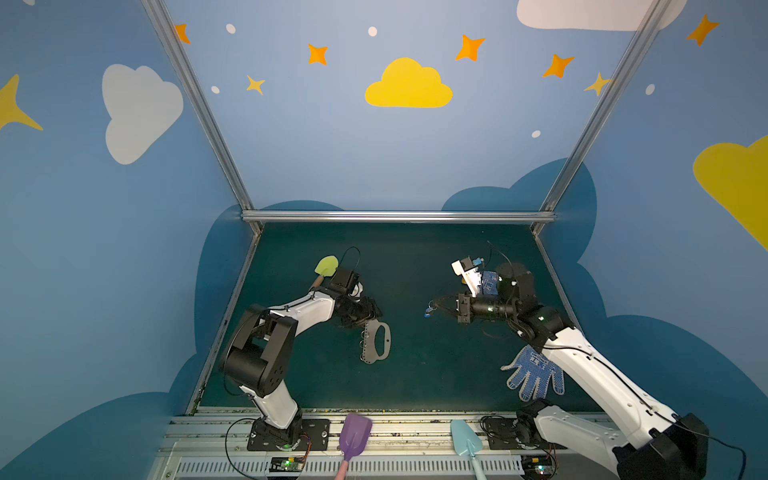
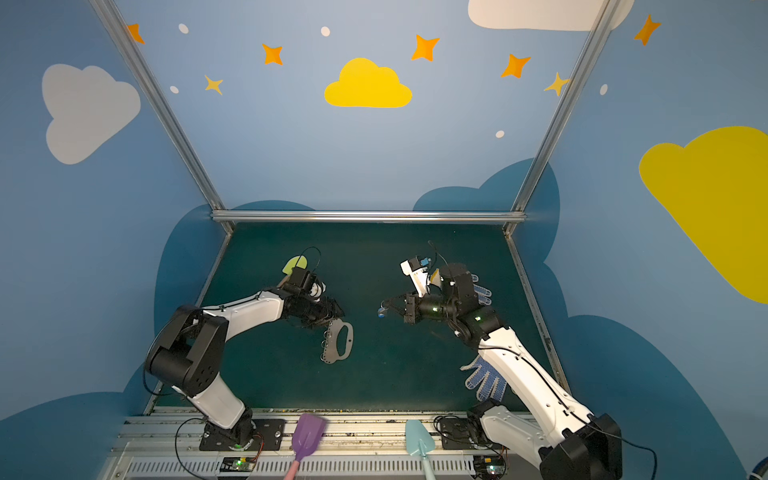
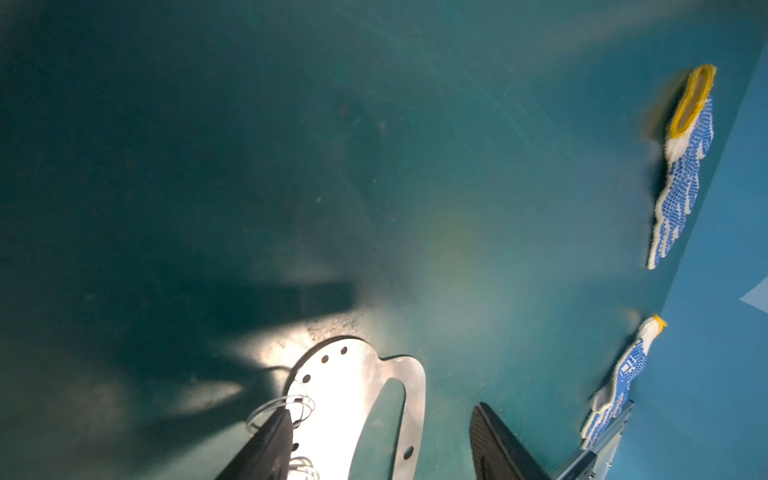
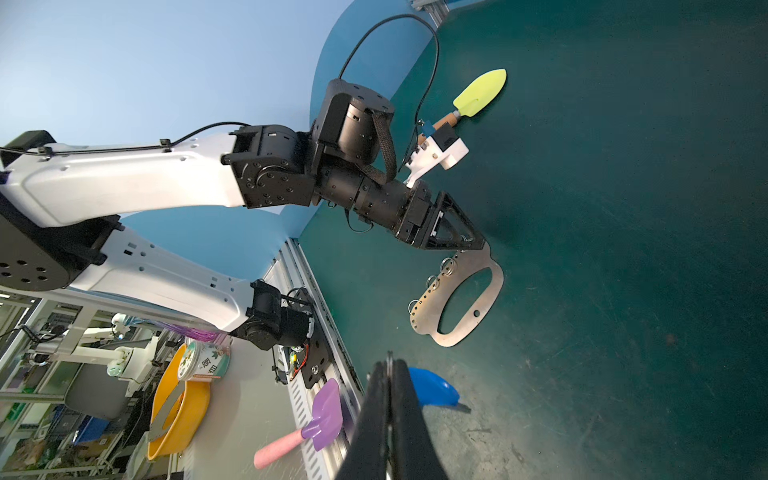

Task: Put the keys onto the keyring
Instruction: 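Lower left gripper onto the metal plate's edge beside its split rings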

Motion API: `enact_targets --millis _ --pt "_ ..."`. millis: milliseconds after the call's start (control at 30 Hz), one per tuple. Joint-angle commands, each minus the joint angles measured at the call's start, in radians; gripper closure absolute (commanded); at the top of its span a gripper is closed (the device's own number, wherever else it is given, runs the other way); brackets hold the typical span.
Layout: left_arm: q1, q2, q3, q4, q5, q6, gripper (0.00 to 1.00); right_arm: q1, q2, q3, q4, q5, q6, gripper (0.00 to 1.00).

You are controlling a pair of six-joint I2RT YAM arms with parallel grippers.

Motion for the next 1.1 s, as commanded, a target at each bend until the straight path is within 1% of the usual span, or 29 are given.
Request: enact_targets --millis 0,67,167,233,367,500,533,600,667,800,833,933,1000,1067 --pt "0.002 -0.035 -0.016 -0.015 -0.074 0.022 0.32 -0.004 -0.029 -0.013 0.014 -0.013 -0.002 1.0" --pt "0.004 -0.079 -0.032 -0.015 -0.116 0.016 0.31 -0.004 -0.028 -0.014 0.013 -0.015 0.0 1.0" --pt "0.009 -0.14 -0.05 0.011 -0.114 0.016 0.31 -0.005 -0.027 -0.013 0.015 -0.018 0.002 1.0" --pt "0.01 -0.15 -0.037 0.003 -0.108 0.032 0.3 -0.004 -0.027 -0.014 0.02 -0.023 0.008 1.0" --pt "0.02 -0.083 0.014 -0.031 -0.077 0.06 0.29 -0.004 -0.028 -0.019 0.035 -0.031 0.018 1.0" --pt "0.022 -0.001 0.034 -0.021 -0.056 0.073 0.28 -0.004 -0.039 -0.026 0.044 -0.035 0.023 1.0" --pt "0.025 0.019 0.037 -0.013 -0.037 0.073 0.29 -0.004 -0.042 -0.027 0.046 -0.036 0.025 1.0" --pt "0.026 0.041 0.042 -0.01 -0.003 0.07 0.3 -0.004 -0.049 -0.03 0.042 -0.034 0.024 1.0" --pt "0.026 0.032 0.03 -0.012 0.02 0.061 0.31 -0.004 -0.058 -0.03 0.03 -0.031 0.019 1.0" --pt "0.026 -0.036 -0.037 0.014 0.039 0.039 0.43 -0.006 -0.08 -0.046 0.028 -0.013 0.015 1.0" --pt "0.025 -0.048 -0.044 0.011 0.04 0.037 0.47 -0.006 -0.078 -0.048 0.031 -0.015 0.015 1.0" --pt "0.024 -0.074 -0.068 0.026 0.059 0.029 0.56 -0.005 -0.062 -0.044 0.031 -0.02 0.017 1.0" --pt "0.022 -0.081 -0.068 0.01 0.036 0.024 0.56 -0.006 -0.055 -0.038 0.03 -0.025 0.019 1.0" --pt "0.021 -0.091 -0.075 0.006 0.015 0.023 0.53 -0.005 -0.054 -0.037 0.034 -0.027 0.021 1.0"
